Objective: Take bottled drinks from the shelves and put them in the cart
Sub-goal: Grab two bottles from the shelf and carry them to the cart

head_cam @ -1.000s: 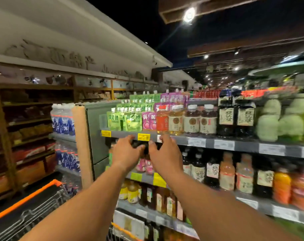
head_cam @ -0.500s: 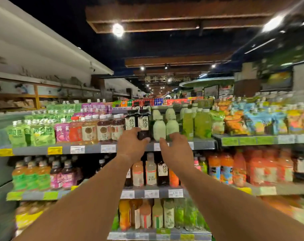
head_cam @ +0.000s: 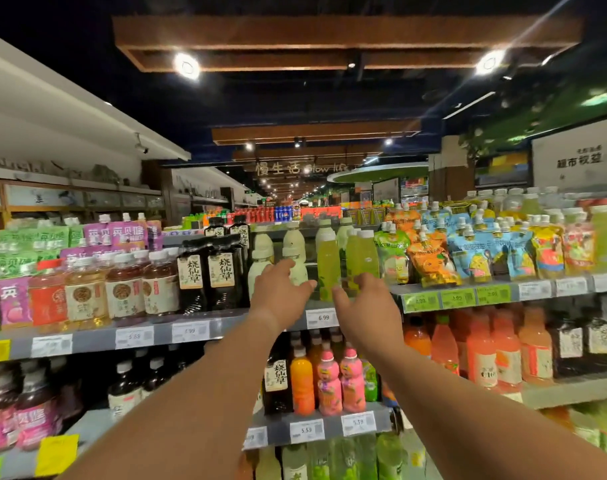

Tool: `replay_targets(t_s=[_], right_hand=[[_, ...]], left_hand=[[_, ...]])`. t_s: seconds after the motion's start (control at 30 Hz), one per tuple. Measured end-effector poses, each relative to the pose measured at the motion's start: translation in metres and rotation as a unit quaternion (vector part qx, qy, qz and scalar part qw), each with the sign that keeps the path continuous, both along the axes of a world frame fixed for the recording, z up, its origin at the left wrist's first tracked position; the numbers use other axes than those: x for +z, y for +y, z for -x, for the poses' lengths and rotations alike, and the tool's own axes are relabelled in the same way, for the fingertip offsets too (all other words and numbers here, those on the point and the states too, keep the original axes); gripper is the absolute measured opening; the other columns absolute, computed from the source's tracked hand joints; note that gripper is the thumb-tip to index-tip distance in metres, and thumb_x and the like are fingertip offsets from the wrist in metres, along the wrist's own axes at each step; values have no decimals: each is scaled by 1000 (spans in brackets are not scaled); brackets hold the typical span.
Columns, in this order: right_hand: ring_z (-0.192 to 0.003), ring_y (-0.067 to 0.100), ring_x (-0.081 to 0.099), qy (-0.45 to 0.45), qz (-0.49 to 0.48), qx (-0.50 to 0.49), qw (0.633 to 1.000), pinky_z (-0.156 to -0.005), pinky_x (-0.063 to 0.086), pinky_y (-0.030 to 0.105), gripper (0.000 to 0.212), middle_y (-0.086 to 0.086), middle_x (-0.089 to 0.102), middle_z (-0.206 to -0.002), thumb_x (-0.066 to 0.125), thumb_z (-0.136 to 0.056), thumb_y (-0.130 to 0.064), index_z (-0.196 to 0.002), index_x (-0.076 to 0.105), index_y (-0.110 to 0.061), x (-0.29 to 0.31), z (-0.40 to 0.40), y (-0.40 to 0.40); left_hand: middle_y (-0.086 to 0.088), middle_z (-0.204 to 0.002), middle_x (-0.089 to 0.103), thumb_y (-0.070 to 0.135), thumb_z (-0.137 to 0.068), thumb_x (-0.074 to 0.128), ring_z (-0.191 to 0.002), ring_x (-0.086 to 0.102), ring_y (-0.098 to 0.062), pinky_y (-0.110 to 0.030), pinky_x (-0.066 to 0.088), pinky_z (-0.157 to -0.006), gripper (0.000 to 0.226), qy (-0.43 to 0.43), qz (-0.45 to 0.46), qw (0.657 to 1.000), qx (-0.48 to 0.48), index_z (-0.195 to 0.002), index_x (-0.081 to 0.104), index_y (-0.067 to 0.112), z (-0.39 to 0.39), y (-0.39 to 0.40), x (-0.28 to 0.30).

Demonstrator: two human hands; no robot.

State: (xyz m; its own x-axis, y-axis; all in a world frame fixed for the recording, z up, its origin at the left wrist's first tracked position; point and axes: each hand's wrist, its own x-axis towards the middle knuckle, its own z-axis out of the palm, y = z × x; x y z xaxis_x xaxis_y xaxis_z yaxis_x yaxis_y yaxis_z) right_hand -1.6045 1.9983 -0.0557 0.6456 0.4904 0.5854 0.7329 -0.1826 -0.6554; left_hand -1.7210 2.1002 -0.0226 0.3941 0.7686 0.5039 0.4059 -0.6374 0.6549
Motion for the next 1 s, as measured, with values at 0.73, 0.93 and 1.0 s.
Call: replay_targets(t_s=[0.73,0.93,1.0], right_hand=[[-137,35,36,-135,180,-103,969,-112,24,56,108,15,49,-142,26,-69,-90,-133,54,-9,50,-199,112],[-129,34,44,-142,191,-56,970,-108,25,55,87,12,58,-132,33,-74,-86,-116,66,-17,52,-209,125],[-121,32,51,-145,179,-43,972,-108,25,54,79,9,64,-122,36,-76,-84,-110,68,-19,54,-209,126]], left_hand=[[-13,-141,47,32,-91,67,-125,51,-34,-41,49,-95,70,-107,117,983,89,-144,28,10,-195,69,34],[-11,-128,57,34,-90,67,-112,59,-33,-48,54,-93,56,-99,124,979,131,-135,42,13,-202,76,25],[-10,-129,57,36,-89,67,-113,59,-33,-47,53,-93,56,-75,111,978,158,-135,45,13,-203,75,25]])
